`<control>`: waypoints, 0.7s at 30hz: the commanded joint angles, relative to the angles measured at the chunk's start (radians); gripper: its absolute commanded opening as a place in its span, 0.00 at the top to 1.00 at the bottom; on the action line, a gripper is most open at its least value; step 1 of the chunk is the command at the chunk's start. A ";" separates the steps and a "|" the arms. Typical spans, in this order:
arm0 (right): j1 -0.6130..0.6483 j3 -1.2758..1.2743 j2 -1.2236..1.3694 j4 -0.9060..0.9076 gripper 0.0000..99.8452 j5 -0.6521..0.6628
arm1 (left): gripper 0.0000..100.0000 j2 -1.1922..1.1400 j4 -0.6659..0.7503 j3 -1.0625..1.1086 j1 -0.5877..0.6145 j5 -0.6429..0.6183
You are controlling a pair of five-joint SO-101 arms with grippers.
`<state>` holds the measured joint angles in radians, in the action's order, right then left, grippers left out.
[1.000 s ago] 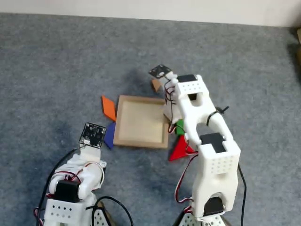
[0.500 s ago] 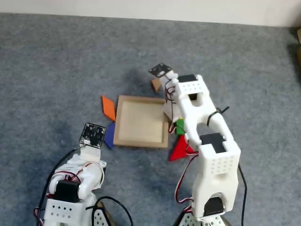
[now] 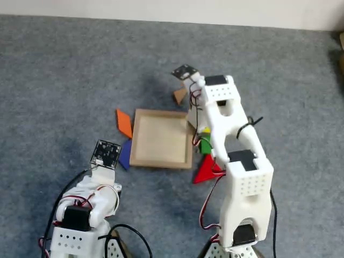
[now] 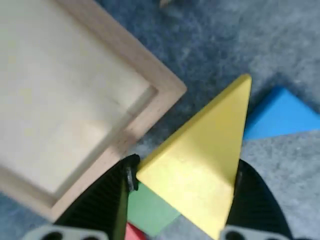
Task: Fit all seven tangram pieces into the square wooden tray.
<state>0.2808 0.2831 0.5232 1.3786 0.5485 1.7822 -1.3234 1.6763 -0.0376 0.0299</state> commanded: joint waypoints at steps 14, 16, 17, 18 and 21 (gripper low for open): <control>0.254 0.186 -0.213 0.321 0.82 -0.281 | 0.99 0.033 -0.005 0.019 0.008 0.008; 0.288 0.185 -0.220 0.317 0.82 -0.359 | 0.99 0.033 -0.005 0.019 0.008 0.008; 0.305 0.185 -0.220 0.317 0.82 -0.404 | 0.99 0.033 -0.005 0.019 0.008 0.008; 0.321 0.185 -0.219 0.312 0.82 -0.453 | 0.99 0.033 -0.005 0.019 0.008 0.008; 0.352 0.182 -0.217 0.248 0.82 -0.629 | 0.99 0.033 -0.005 0.019 0.008 0.008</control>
<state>0.5923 0.4166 0.3775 1.6794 0.0760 1.7822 -1.3234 1.6763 -0.0376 0.0299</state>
